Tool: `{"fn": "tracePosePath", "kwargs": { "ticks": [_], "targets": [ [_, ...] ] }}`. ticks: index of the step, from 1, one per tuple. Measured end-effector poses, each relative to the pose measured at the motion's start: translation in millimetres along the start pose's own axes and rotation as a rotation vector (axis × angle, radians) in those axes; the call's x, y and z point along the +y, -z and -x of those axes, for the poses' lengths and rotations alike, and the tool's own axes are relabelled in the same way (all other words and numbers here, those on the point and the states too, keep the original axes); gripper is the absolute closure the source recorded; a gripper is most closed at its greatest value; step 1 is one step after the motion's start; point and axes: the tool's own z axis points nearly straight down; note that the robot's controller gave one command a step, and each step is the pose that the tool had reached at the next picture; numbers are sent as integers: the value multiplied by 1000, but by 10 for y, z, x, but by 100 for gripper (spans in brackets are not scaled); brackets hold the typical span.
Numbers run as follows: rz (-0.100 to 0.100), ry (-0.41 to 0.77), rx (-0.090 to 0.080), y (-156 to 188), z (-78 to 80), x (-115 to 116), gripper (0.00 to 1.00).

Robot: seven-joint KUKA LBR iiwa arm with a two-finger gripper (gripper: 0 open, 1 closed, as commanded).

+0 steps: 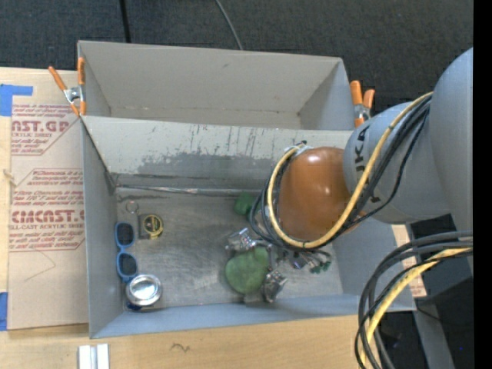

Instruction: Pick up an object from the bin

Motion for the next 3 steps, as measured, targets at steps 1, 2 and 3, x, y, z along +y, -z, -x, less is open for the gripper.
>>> {"fn": "tracePosePath", "kwargs": {
  "ticks": [1, 2, 3],
  "targets": [
    [9, -12, 16, 278, 74, 274, 0],
    [15, 420, 17, 428, 80, 285, 0],
    [6, 648, 1, 69, 173, 334, 0]
  ]
}}
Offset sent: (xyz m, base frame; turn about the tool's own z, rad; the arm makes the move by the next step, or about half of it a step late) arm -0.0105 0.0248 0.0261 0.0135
